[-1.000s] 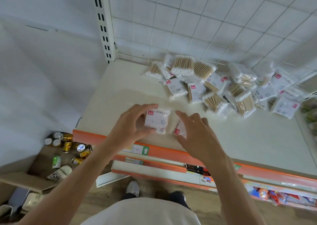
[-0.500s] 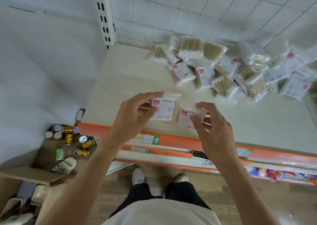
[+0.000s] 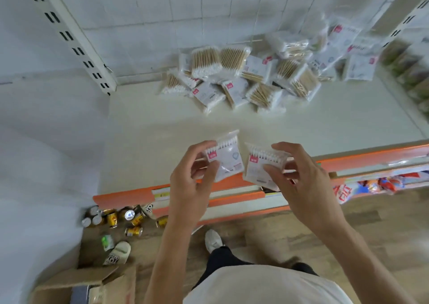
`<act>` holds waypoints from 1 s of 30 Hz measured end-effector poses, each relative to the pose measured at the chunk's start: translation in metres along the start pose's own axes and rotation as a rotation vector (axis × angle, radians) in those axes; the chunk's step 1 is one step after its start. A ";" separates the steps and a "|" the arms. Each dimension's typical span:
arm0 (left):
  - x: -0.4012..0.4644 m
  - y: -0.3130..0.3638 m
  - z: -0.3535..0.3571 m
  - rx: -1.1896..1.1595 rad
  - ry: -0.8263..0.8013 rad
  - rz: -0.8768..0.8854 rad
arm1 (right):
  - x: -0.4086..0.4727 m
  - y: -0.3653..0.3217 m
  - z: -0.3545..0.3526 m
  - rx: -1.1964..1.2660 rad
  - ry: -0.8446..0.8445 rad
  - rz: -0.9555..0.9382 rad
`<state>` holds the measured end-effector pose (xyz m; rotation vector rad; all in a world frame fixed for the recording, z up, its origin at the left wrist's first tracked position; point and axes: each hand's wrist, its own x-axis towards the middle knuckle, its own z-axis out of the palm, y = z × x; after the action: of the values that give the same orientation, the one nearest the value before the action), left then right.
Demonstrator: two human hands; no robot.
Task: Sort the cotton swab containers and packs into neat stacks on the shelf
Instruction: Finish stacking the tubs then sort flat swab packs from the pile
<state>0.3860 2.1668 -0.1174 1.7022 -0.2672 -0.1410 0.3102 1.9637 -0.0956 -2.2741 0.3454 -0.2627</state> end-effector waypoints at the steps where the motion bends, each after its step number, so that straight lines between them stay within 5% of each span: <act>1: -0.003 0.004 0.012 0.003 -0.049 -0.012 | -0.004 0.009 -0.010 0.001 0.022 0.018; 10: -0.014 0.056 0.152 0.129 -0.414 0.037 | -0.058 0.105 -0.128 0.329 0.249 0.194; 20: -0.103 0.074 0.347 0.069 -0.448 -0.010 | -0.133 0.231 -0.260 0.297 0.260 0.254; 30: -0.111 0.106 0.526 0.079 -0.793 0.047 | -0.197 0.310 -0.377 0.340 0.584 0.436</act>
<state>0.1399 1.6773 -0.0977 1.6466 -0.9055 -0.7815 -0.0372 1.5687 -0.0964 -1.6983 0.9996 -0.6978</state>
